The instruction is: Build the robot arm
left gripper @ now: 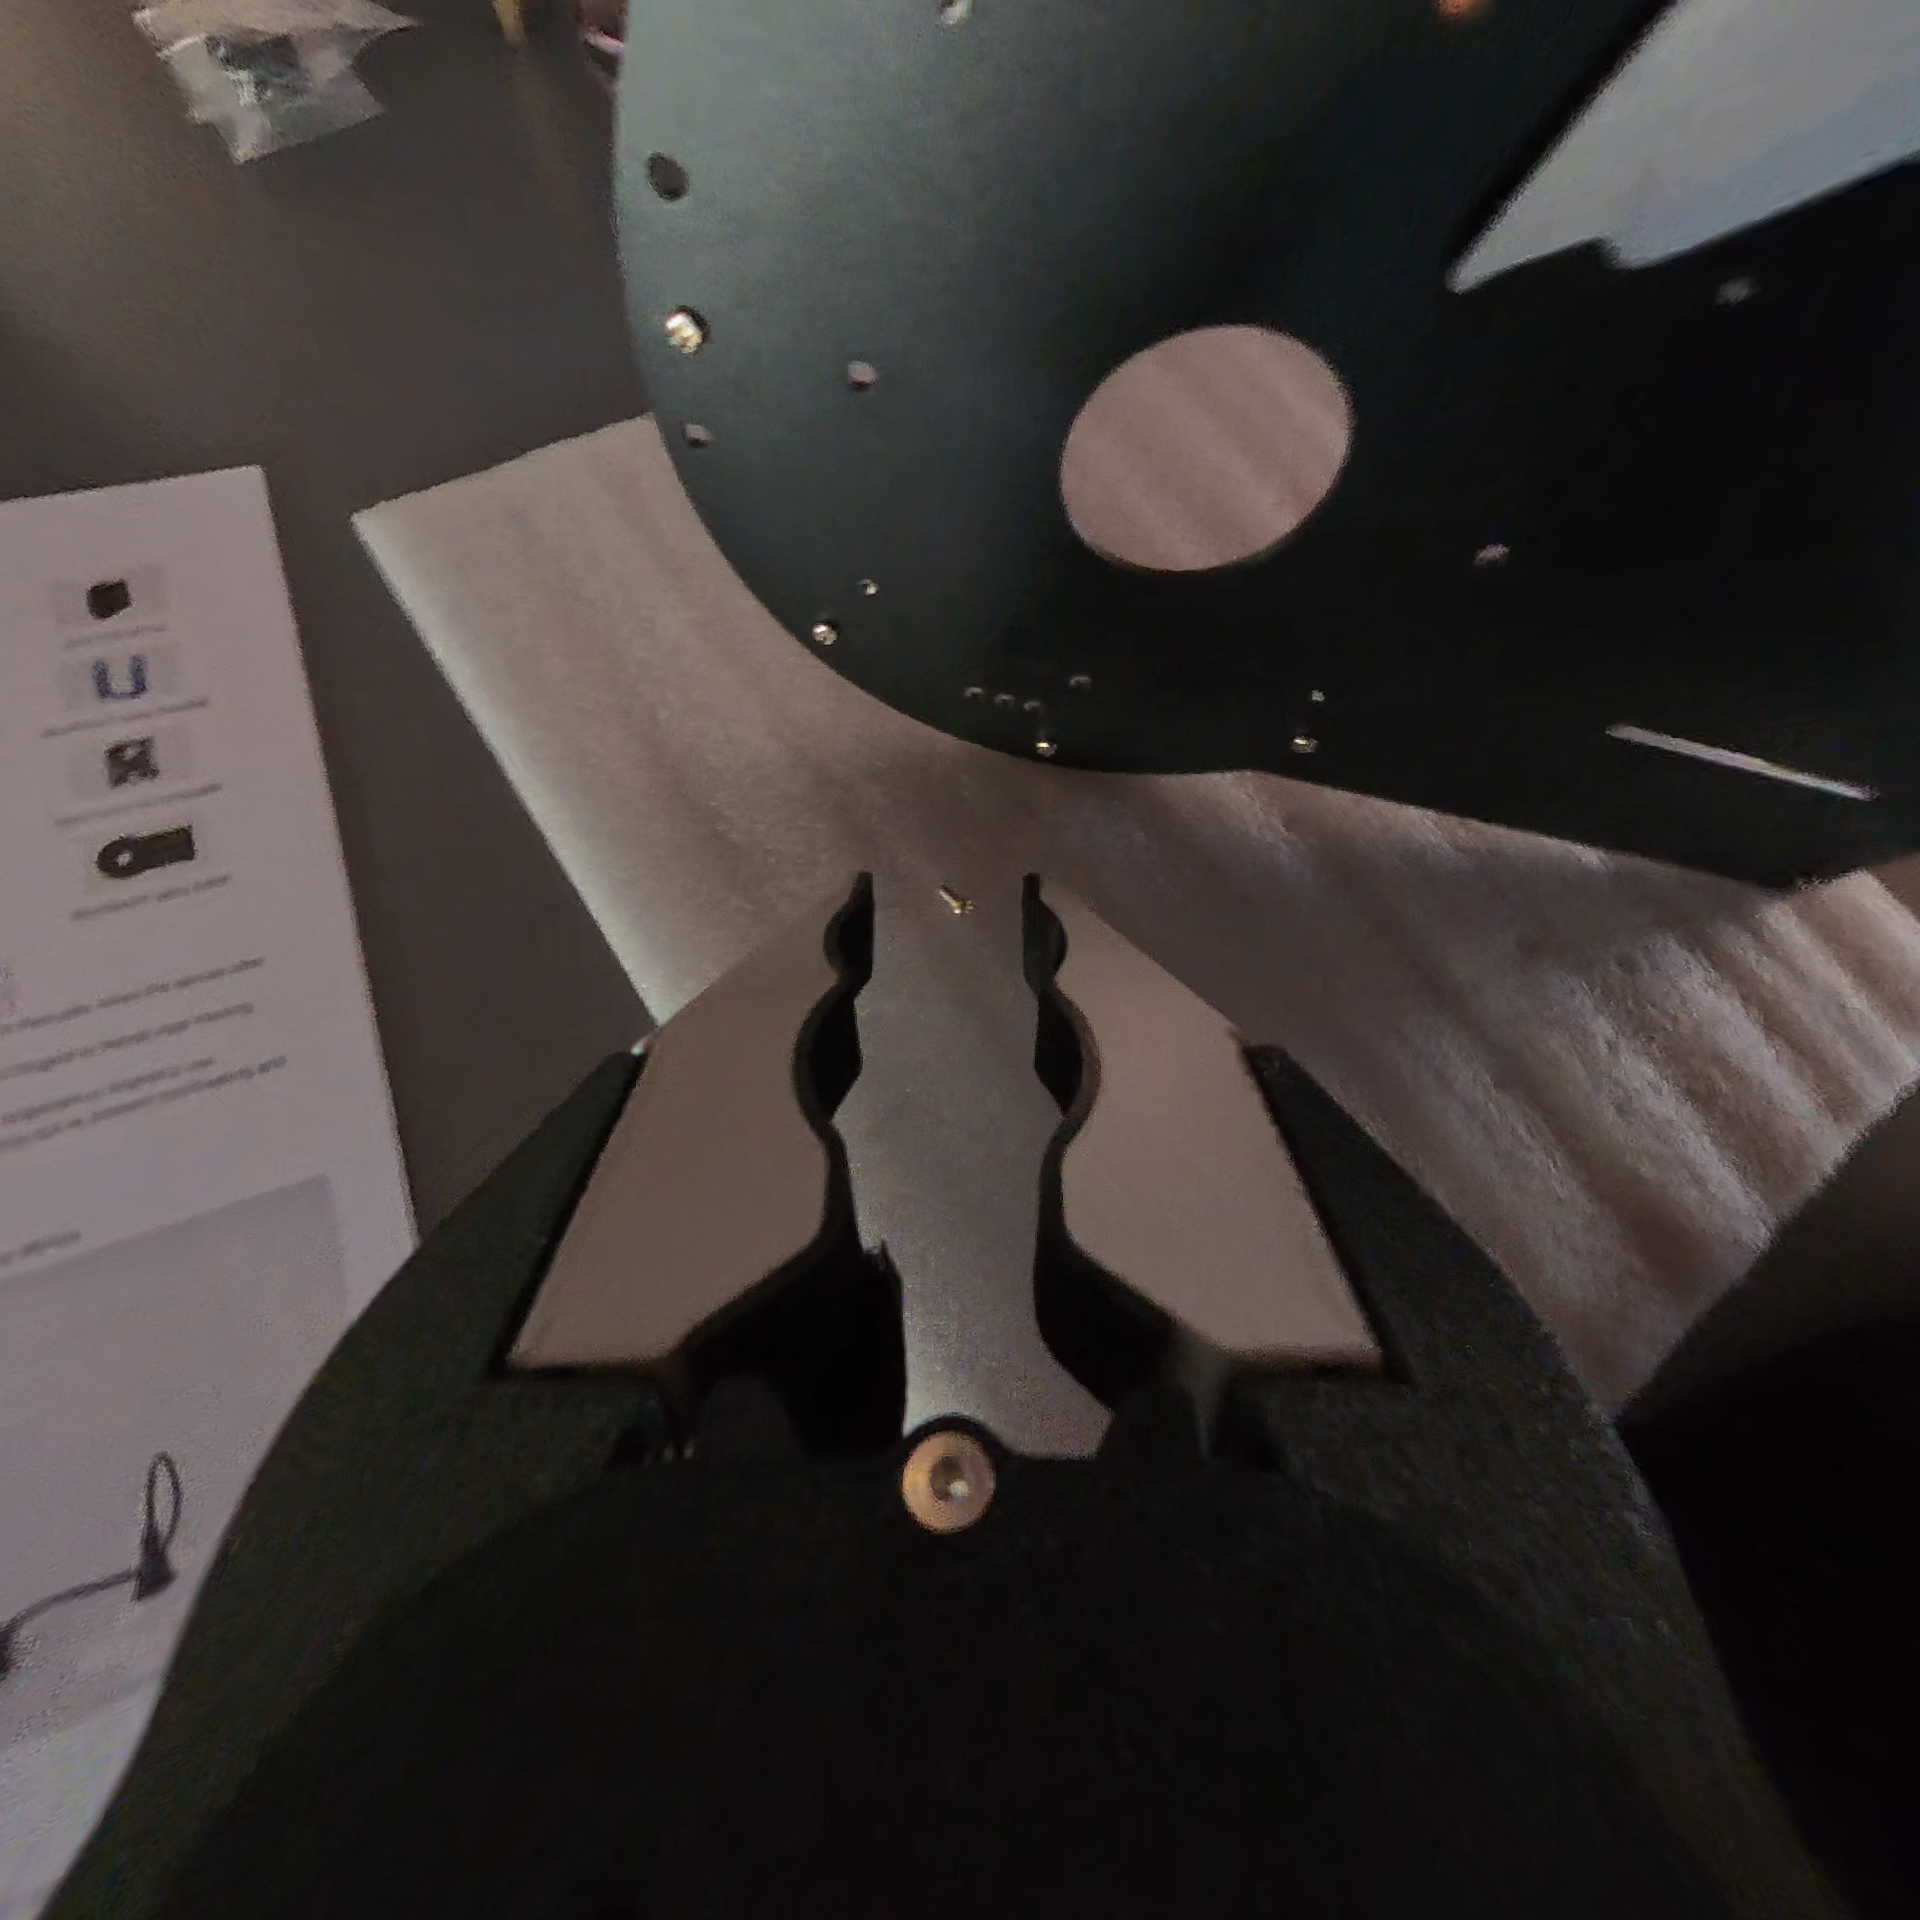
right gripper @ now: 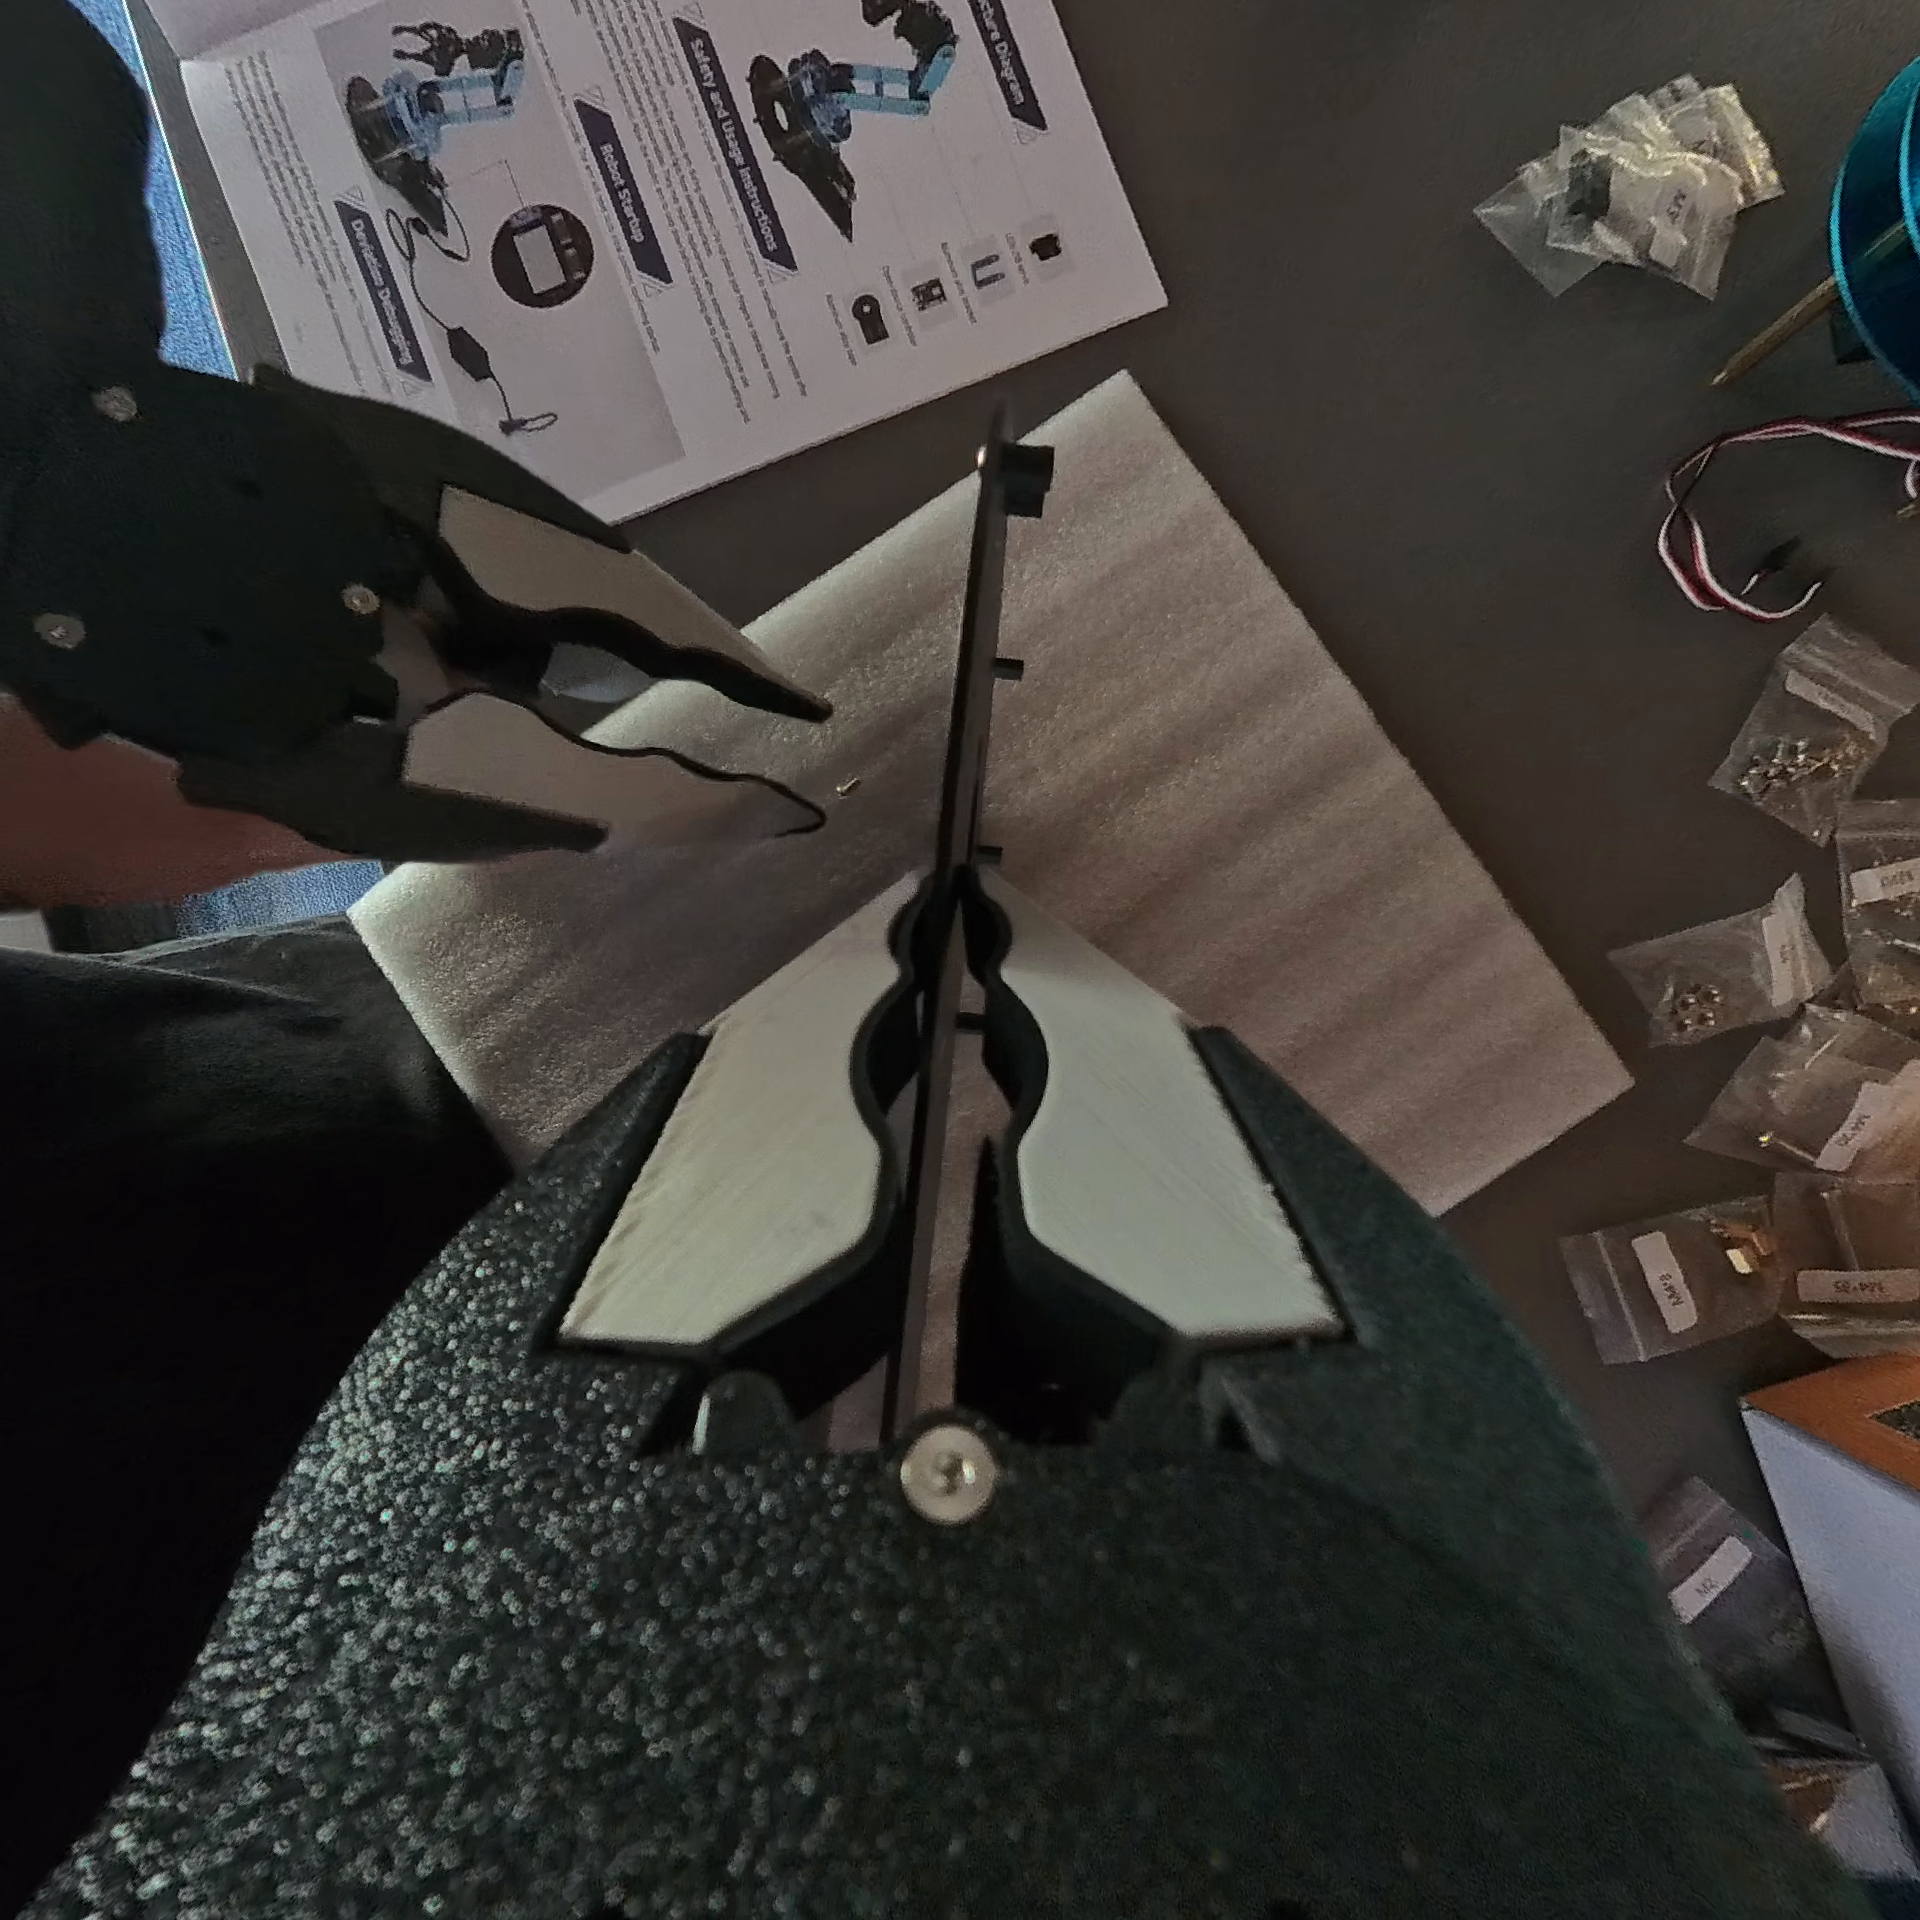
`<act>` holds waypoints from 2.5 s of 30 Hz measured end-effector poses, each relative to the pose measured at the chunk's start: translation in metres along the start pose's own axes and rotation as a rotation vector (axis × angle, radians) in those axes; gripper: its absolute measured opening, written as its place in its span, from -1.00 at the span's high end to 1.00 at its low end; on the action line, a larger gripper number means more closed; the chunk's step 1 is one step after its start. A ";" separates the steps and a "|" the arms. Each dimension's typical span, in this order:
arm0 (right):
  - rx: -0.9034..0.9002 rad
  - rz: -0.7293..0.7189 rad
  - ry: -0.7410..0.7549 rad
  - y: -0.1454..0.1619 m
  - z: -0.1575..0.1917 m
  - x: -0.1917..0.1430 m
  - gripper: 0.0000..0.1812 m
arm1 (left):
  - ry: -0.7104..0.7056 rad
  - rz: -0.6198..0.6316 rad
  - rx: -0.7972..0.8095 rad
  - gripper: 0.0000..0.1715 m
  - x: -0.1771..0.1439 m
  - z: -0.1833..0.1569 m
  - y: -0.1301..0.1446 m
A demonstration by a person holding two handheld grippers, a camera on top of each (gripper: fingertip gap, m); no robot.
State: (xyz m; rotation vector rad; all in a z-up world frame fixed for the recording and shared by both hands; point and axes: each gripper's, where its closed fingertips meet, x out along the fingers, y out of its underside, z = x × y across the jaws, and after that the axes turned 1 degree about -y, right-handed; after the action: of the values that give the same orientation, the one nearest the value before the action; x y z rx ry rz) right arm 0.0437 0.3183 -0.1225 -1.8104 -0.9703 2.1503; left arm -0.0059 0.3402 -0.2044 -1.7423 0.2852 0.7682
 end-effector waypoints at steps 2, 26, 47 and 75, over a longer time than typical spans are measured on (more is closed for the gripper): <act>0.000 0.001 0.000 0.000 0.000 0.000 0.97 | -0.056 -0.004 -0.031 0.67 0.004 0.001 0.001; 0.007 0.000 -0.002 0.000 0.000 0.001 0.97 | -0.168 0.028 0.040 0.76 0.008 0.004 0.011; -0.001 0.008 0.002 0.001 -0.001 0.002 0.97 | -0.058 0.009 0.119 0.88 0.012 -0.021 0.004; 0.013 0.010 0.010 0.001 -0.002 0.002 0.97 | 0.493 0.078 0.541 0.73 0.013 -0.016 0.001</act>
State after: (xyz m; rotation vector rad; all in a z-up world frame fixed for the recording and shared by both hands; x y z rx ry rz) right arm 0.0451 0.3189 -0.1248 -1.8218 -0.9446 2.1459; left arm 0.0095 0.3274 -0.2111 -1.3790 0.8188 0.2599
